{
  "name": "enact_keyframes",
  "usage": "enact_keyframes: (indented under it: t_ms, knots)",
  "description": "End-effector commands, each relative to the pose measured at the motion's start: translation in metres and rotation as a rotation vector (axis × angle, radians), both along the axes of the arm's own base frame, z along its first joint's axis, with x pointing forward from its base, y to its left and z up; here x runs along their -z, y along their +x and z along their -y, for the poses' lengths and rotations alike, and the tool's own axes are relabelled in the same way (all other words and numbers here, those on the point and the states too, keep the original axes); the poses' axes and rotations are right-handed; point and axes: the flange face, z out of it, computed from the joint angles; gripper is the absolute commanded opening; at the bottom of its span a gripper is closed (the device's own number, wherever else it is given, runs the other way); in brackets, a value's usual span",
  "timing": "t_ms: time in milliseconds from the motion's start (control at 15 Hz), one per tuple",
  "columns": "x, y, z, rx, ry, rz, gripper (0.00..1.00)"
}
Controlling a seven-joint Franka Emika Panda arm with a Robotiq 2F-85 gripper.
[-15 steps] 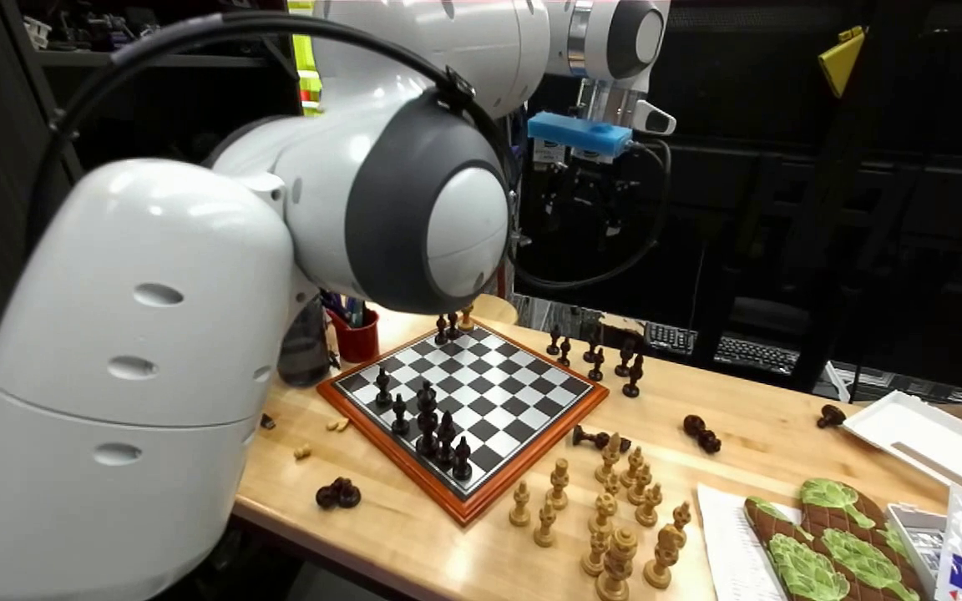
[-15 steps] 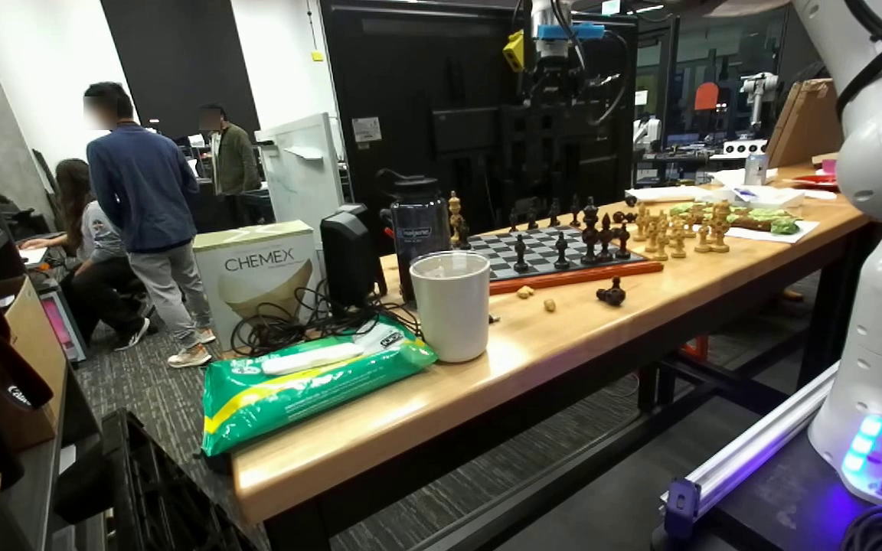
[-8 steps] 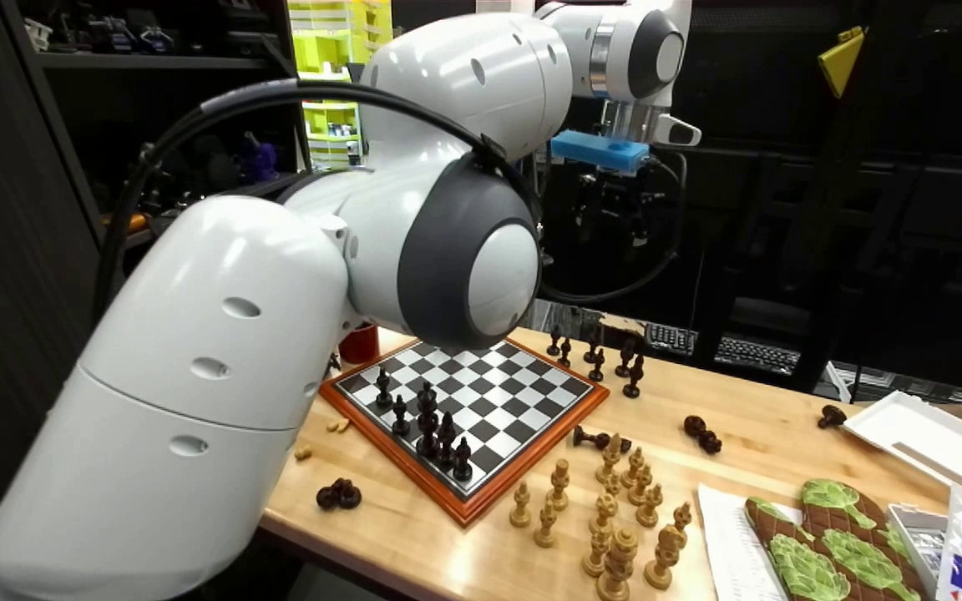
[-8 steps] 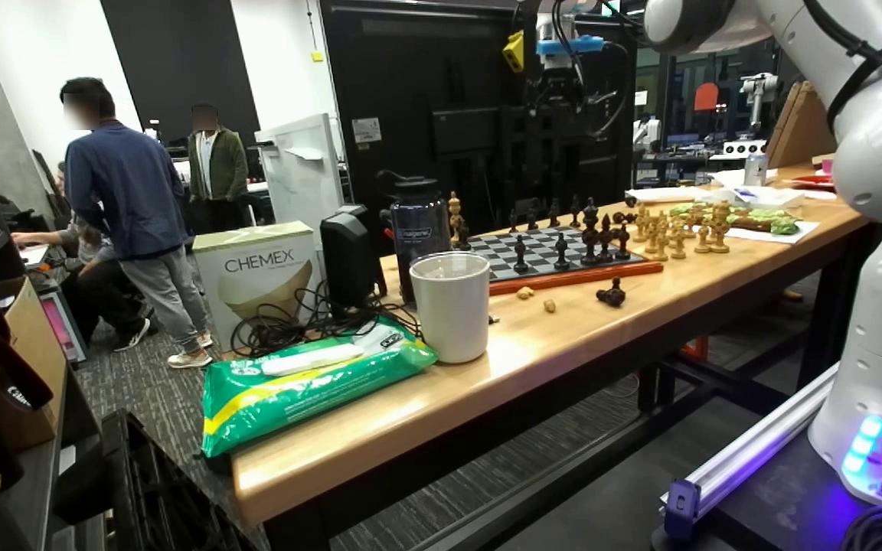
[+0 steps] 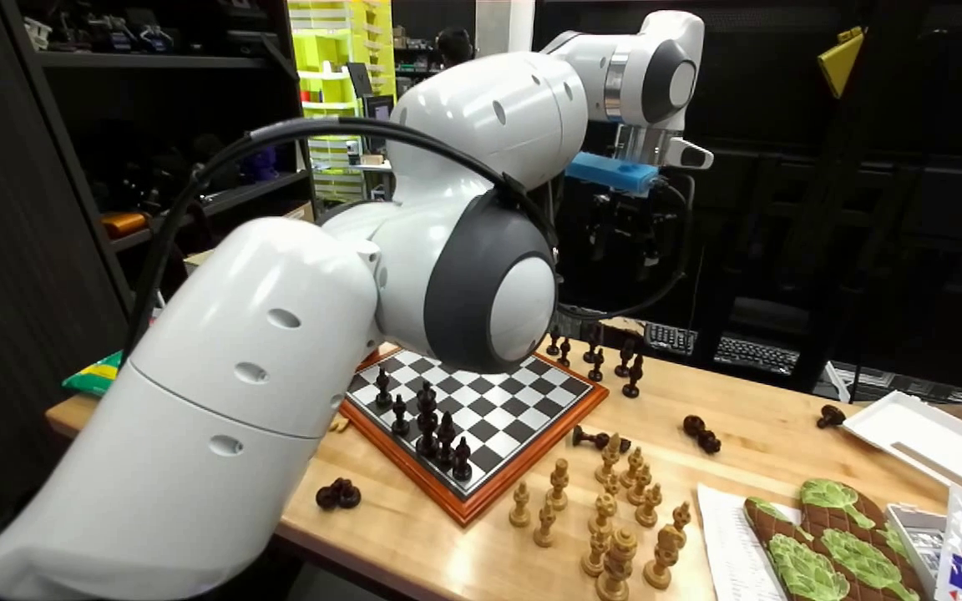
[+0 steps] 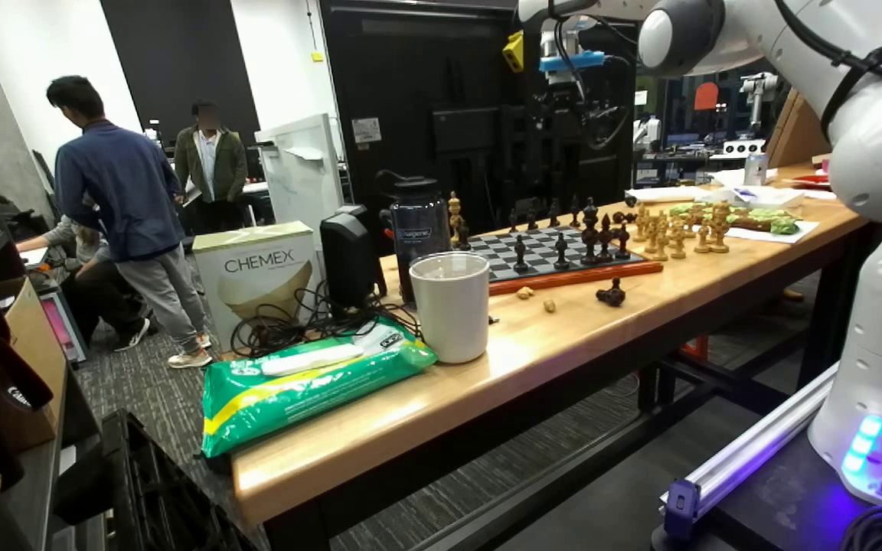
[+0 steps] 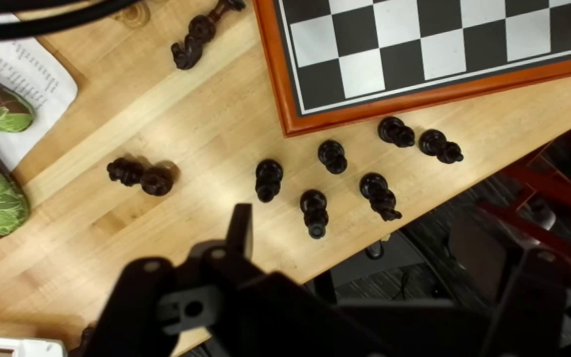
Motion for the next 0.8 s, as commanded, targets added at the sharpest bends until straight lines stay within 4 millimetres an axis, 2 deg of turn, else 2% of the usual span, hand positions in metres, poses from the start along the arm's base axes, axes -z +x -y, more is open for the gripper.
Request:
enact_keyframes:
  t_ms: [0, 333, 733]
  knots:
    - [0.000, -0.003, 0.012, 0.027, 0.014, -0.005, 1.00]
    - [0.010, -0.003, 0.017, 0.041, 0.029, -0.023, 1.00]
    - [0.032, -0.001, 0.021, 0.046, 0.059, -0.060, 1.00]
